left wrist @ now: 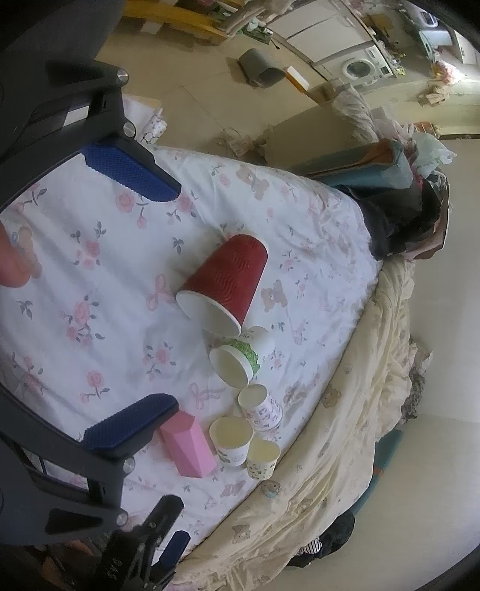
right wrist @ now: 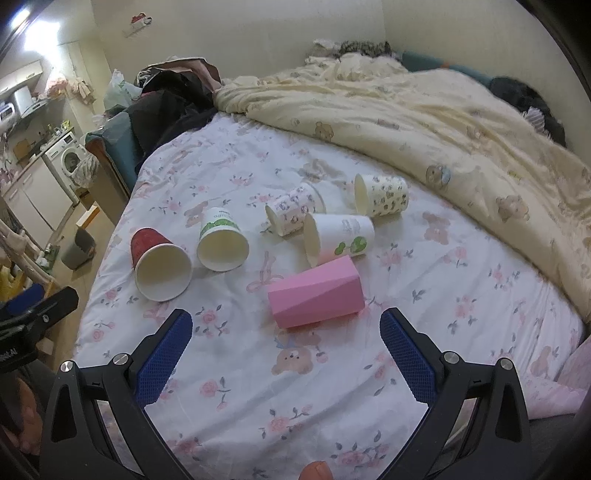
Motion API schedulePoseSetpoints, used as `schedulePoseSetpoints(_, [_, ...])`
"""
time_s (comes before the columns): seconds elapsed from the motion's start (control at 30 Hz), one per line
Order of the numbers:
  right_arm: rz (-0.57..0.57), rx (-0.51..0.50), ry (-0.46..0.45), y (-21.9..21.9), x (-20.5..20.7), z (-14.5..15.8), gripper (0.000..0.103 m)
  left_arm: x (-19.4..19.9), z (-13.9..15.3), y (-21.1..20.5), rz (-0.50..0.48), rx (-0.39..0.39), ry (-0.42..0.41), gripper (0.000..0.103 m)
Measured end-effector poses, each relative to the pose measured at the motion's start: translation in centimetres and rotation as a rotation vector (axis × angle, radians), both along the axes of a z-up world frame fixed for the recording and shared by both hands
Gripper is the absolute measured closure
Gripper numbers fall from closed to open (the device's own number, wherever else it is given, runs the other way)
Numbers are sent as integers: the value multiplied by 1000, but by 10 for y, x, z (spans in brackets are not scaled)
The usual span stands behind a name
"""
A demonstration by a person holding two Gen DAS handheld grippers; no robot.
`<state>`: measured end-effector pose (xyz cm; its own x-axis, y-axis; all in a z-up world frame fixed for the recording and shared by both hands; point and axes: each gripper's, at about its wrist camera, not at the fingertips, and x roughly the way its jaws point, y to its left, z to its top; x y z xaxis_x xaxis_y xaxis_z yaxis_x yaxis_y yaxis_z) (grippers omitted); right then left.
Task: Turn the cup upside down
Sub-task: 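Move the right gripper to the pink hexagonal cup and close on it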
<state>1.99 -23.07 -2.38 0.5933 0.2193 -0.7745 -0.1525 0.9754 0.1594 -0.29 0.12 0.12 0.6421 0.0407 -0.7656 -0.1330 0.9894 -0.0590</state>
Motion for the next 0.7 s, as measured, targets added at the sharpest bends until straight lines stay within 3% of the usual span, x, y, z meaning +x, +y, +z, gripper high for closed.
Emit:
schedulePoseSetpoints(0.3, [-78, 0, 166, -24, 44, -10, 0, 4, 0, 15, 32, -60, 26, 0])
schedulePoseSetpoints(0.37, [-146, 43, 259, -38, 60, -23, 0, 4, 0, 18, 37, -68, 29, 0])
schedulePoseSetpoints(0.53, [-292, 268, 481, -69, 89, -66, 17, 6, -2, 24, 49, -83, 46, 0])
schedulePoseSetpoints(0.7, [-361, 371, 600, -65, 104, -102, 22, 7, -3, 29, 63, -89, 54, 0])
